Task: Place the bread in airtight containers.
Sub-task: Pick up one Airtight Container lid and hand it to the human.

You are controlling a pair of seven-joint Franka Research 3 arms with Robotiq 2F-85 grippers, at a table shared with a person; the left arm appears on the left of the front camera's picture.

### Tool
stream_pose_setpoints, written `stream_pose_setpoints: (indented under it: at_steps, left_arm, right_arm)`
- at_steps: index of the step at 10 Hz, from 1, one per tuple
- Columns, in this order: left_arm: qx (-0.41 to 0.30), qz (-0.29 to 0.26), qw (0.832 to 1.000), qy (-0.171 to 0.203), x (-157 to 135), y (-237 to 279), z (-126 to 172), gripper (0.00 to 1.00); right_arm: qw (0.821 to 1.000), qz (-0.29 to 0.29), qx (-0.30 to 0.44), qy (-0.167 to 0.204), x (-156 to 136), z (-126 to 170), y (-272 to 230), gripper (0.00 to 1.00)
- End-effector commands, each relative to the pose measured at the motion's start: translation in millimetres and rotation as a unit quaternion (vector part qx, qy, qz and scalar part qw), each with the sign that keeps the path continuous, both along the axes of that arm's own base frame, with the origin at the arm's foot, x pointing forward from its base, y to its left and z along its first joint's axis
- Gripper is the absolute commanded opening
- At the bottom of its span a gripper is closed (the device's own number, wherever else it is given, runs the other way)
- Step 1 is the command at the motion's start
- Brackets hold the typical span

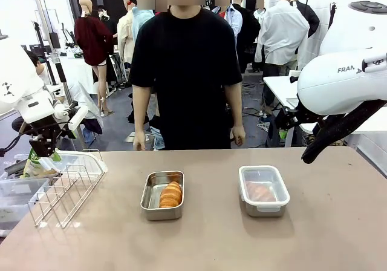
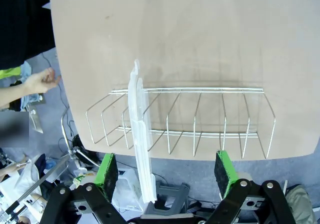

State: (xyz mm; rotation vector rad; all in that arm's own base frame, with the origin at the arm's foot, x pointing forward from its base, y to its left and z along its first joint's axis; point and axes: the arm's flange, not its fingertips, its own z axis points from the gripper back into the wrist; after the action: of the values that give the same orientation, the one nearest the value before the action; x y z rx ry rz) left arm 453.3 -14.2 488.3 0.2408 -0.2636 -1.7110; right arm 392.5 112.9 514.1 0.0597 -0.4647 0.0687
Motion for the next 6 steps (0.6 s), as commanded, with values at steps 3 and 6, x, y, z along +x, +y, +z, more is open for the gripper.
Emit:
stream_pose_setpoints:
  at_steps: [3,6]
  left_arm:
    - [-0.001,0.002,1.0,0.001,0.1,2.2,-1.3,1.0]
    - [-0.001,0.002,1.0,0.001,0.1,2.2,-1.3,1.0]
  right_arm:
    - [1.0,0.001,0.005,0.002,0.1,-0.7,-0.3,1.0]
    - [1.0,0.001,0.005,0.002,0.1,-0.7,-0.3,1.0]
